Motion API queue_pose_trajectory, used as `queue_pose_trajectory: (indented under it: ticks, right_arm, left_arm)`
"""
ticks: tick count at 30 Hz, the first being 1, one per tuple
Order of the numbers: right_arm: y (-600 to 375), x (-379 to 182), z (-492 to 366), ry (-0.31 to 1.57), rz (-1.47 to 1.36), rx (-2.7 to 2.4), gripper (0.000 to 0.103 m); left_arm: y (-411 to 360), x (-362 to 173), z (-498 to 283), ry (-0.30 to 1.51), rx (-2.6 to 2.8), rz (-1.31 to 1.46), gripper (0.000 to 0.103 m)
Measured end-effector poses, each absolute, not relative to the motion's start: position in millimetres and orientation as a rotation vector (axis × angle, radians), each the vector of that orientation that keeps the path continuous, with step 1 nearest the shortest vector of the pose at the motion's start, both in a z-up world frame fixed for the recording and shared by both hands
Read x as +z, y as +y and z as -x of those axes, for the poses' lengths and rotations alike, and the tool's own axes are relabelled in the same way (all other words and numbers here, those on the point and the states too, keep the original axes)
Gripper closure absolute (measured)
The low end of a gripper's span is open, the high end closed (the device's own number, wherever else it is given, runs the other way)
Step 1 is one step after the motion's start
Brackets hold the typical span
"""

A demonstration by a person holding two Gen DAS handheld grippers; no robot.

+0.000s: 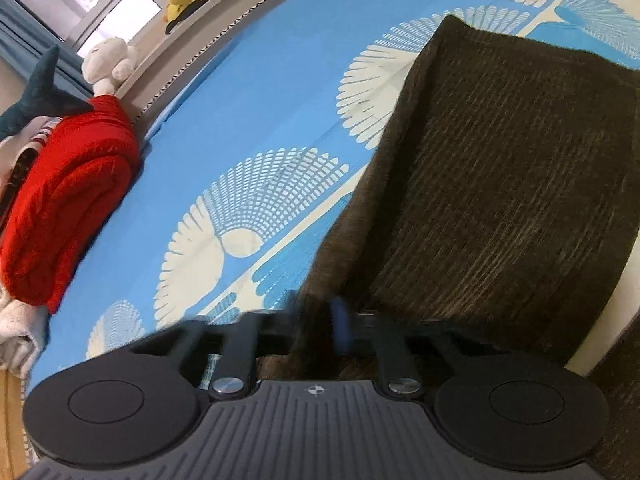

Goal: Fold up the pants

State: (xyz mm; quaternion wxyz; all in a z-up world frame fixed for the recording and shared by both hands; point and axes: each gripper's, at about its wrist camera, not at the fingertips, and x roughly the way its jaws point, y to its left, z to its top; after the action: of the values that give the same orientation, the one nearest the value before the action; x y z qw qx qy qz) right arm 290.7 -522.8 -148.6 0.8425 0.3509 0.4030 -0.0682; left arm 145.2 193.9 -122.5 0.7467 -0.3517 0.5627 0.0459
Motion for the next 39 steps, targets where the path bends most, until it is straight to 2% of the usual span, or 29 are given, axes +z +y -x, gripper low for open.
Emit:
queue_pose_trajectory:
  ticks: [8,15,18,21,23,25,32,34,35,36,39]
  right_arm:
    - [-532.5,-78.5,-246.4,0.756,-0.669,-0.127,0.101]
    - [-535.4,-12.7,-107.0,0.746,-0.529,-0.124,0.101]
    - [-529.7,-24.0,-44.2,0.815,-0.490,-0.136,0.101]
    - [-530.5,-69.2,-18.4,1.048,-0.470,-0.078,0.100]
    - [-538.1,-85.9,-12.1,1.120,-0.446,-0.070,0.098]
    - [-551.1,-79.0,-10.8,1.062,-0.408,-0.069,0.096]
    - [-561.0,-53.9,-50.2,0.867,-0.232,-0.032,0.093]
    - [-541.1,-58.4,-71.3,0.841,-0.137,0.010,0.086]
    - [-530.4,-64.2,-83.6,0.836,-0.086,0.027,0.076]
    - [-524.0,-73.5,-94.0,0.835,-0.045,0.035,0.071]
    - [-498.1,-99.2,-130.6,0.867,0.052,0.033,0.070]
  left_arm:
    - [181.6,-96.9,-137.8,1.149,0.075,0.613,0.098]
    - [203.8,-44.8,-86.8,0.999,0.025,0.527,0.100]
    - [211.3,-48.6,-66.6,1.050,0.007,0.480,0.100]
    - [210.7,-74.2,-65.7,1.228,-0.003,0.419,0.097]
    - [213.7,-82.6,-64.2,1.279,0.069,0.381,0.097]
    - [219.0,-77.6,-65.5,1.253,0.123,0.368,0.089]
    - [206.0,-65.2,-84.9,1.185,0.193,0.338,0.088]
    - [198.5,-64.3,-88.3,1.178,0.173,0.326,0.088]
    - [194.3,-64.4,-90.5,1.175,0.167,0.317,0.088]
    - [191.9,-62.6,-92.1,1.169,0.166,0.308,0.088]
    - [187.4,-64.4,-98.5,1.159,0.179,0.287,0.088]
